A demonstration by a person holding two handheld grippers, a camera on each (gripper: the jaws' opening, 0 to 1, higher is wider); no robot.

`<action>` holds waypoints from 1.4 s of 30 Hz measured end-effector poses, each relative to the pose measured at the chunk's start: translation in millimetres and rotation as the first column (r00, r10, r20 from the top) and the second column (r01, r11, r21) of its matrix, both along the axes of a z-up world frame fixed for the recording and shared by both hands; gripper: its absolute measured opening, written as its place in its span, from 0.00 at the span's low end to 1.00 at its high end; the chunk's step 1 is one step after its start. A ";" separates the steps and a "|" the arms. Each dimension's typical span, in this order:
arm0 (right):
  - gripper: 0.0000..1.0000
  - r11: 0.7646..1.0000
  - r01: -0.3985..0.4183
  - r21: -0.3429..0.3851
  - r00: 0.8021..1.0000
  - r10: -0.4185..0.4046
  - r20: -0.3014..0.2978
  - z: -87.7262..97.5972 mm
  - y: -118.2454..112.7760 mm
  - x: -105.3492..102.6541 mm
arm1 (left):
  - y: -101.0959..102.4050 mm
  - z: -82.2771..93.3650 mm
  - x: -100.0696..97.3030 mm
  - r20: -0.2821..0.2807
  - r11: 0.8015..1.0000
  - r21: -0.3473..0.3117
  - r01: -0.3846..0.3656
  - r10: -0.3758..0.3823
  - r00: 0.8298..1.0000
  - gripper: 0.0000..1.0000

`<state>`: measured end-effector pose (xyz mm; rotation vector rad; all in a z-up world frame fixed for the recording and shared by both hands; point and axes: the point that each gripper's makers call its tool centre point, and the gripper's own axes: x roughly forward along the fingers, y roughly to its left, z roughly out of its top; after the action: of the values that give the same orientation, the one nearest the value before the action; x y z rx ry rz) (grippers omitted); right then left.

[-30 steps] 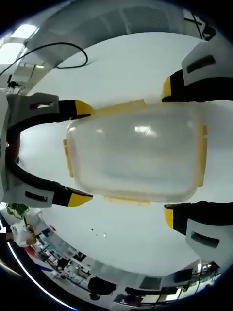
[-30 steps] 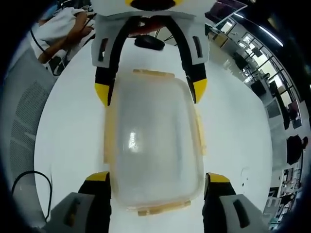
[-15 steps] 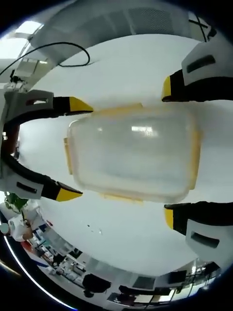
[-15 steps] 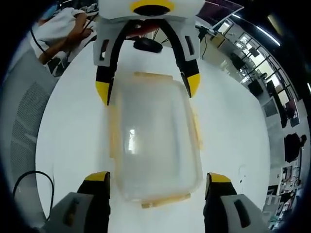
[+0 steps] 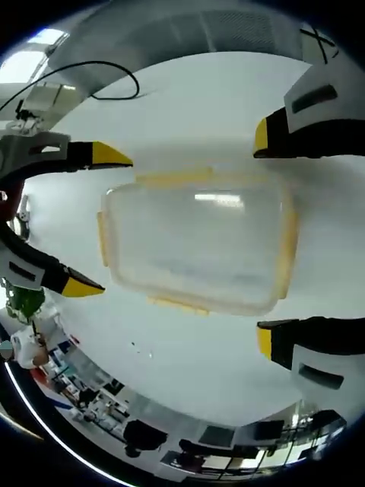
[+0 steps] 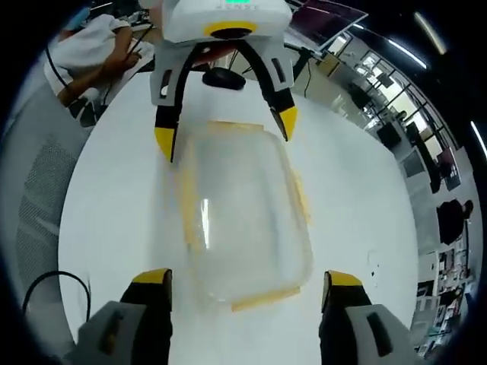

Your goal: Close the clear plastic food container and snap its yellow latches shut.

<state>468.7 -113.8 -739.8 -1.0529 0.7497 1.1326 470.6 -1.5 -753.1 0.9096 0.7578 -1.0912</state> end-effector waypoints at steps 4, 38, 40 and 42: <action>0.81 0.998 0.044 0.037 0.999 -0.044 -0.002 2.6 0.3 -2.9 | -1.0 4.8 -1.1 -0.002 0.999 -0.027 -0.032 0.032 0.999 0.86; 0.77 0.899 0.323 0.295 0.945 -0.323 -0.050 35.1 -22.2 -53.4 | -0.4 33.9 -37.7 0.025 0.950 -0.224 -0.218 0.229 0.973 0.85; 0.77 0.894 0.329 0.303 0.943 -0.331 -0.049 36.1 -23.5 -57.2 | -0.7 35.5 -41.2 0.026 0.948 -0.229 -0.220 0.232 0.972 0.85; 0.77 0.888 0.338 0.313 0.939 -0.341 -0.047 37.3 -25.2 -60.4 | -2.1 37.2 -44.7 0.018 0.942 -0.247 -0.226 0.238 0.971 0.85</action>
<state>408.3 -139.0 -702.5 -0.6242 0.6851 0.9049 425.9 -3.6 -715.9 0.6179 0.6558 -0.9260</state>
